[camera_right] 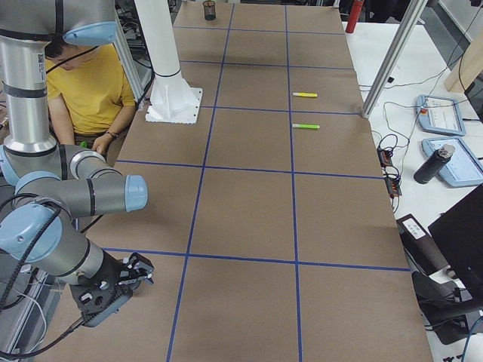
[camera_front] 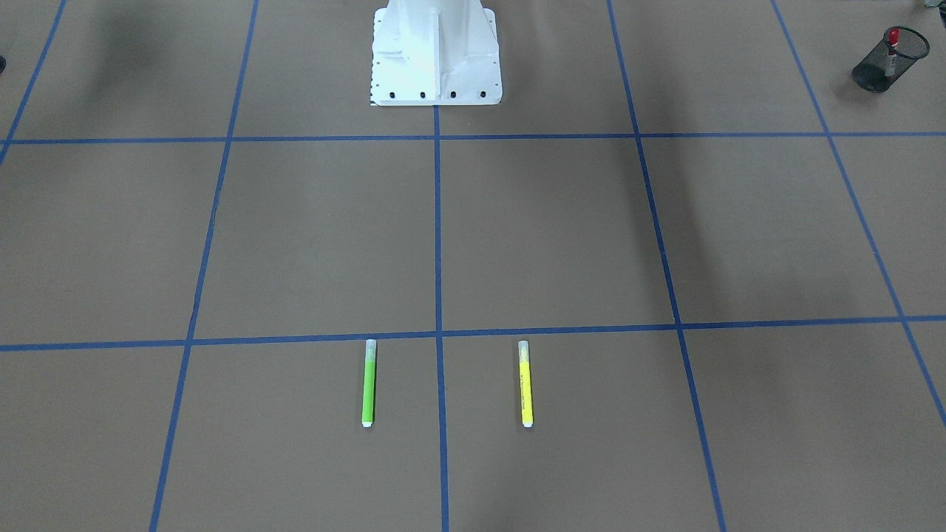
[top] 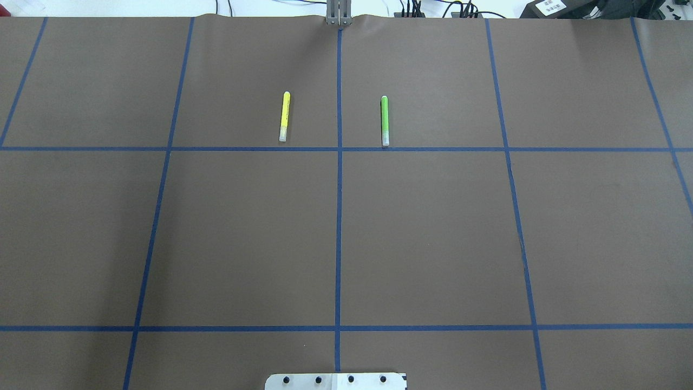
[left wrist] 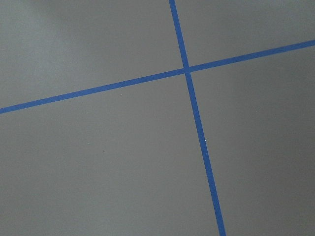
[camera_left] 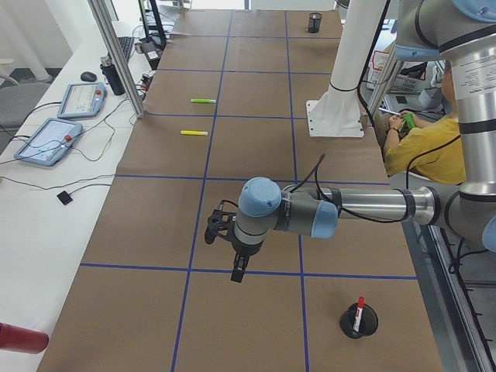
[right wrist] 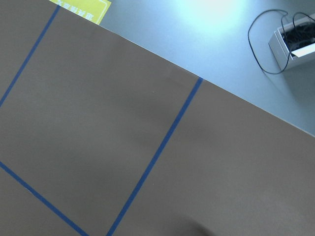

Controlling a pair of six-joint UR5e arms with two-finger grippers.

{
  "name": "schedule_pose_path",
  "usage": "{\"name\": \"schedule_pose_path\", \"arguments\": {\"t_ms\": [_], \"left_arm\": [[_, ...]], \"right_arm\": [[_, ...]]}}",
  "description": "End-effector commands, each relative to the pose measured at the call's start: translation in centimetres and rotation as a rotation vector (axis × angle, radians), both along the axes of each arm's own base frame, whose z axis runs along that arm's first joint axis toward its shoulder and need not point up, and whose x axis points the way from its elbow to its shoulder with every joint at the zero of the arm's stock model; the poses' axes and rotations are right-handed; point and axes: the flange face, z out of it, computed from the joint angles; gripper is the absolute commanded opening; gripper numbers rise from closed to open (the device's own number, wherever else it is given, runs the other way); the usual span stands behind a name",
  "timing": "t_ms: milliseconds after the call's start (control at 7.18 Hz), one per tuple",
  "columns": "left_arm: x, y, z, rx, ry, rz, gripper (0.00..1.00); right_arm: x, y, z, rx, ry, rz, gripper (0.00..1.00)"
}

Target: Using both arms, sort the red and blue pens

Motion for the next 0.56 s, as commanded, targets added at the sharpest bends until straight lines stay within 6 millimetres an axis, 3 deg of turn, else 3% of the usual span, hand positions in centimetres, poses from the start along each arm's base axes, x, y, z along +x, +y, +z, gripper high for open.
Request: {"name": "schedule_pose_path", "arguments": {"t_ms": [0,139,418], "left_arm": [[0.0,0.0,0.1,-0.003,0.001,0.000,1.00],[0.0,0.0,0.2,-0.004,0.001,0.000,1.00],[0.0,0.0,0.1,-0.001,0.004,0.001,1.00]], "right_arm": [[-2.3,-6.6,-1.5,0.097,0.033,-0.175,1.00],[-3.9,-10.8,-2.8,0.090,0.013,-0.213,1.00],[-8.7,-17.2,-5.0,0.127,0.034,-0.267,1.00]]}}
